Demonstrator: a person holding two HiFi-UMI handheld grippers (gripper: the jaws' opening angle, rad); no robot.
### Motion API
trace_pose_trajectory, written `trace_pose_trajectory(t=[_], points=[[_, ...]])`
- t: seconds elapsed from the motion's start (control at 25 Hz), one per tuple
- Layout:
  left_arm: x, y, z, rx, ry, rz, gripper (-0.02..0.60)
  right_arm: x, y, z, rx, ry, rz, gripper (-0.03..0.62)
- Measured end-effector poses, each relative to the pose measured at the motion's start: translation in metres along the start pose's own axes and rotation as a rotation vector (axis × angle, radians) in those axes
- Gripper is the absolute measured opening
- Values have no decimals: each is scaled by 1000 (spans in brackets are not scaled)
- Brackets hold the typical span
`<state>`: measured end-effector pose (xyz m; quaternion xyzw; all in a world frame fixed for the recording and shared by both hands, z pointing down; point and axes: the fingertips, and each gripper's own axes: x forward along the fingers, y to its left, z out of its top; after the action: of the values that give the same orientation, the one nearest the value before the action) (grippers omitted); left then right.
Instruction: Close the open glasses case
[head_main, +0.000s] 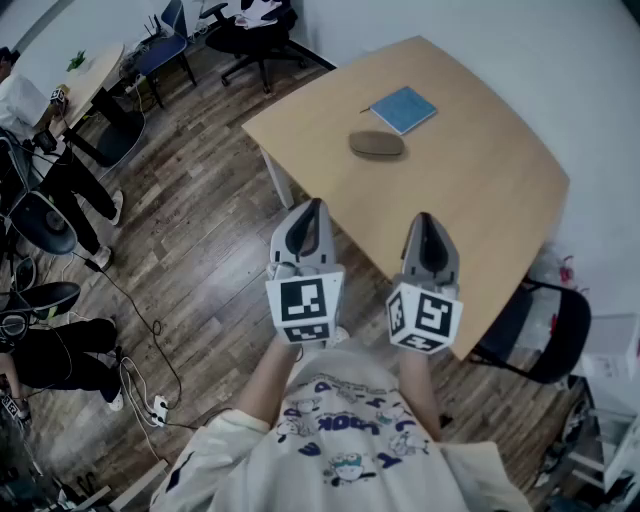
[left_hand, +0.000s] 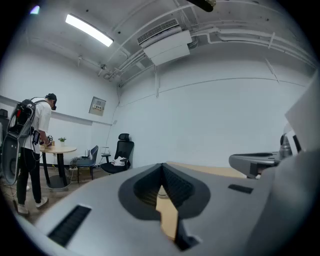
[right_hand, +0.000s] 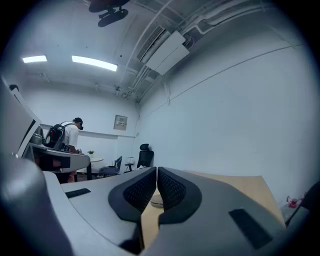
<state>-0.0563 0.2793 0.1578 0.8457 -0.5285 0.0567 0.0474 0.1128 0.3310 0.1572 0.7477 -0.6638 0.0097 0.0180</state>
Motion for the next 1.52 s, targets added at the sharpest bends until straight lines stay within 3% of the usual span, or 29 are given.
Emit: trace_pose_trajectory(t=[0.88, 1.24, 1.52], points=[[34, 8, -34, 0, 79, 50, 2, 42, -15, -36, 7, 78, 68, 8], [127, 54, -57, -17, 113, 24, 2, 130, -18, -66, -6, 129, -3, 9], [213, 72, -85, 33, 232, -112, 2, 207, -17, -90, -38, 223, -15, 9]])
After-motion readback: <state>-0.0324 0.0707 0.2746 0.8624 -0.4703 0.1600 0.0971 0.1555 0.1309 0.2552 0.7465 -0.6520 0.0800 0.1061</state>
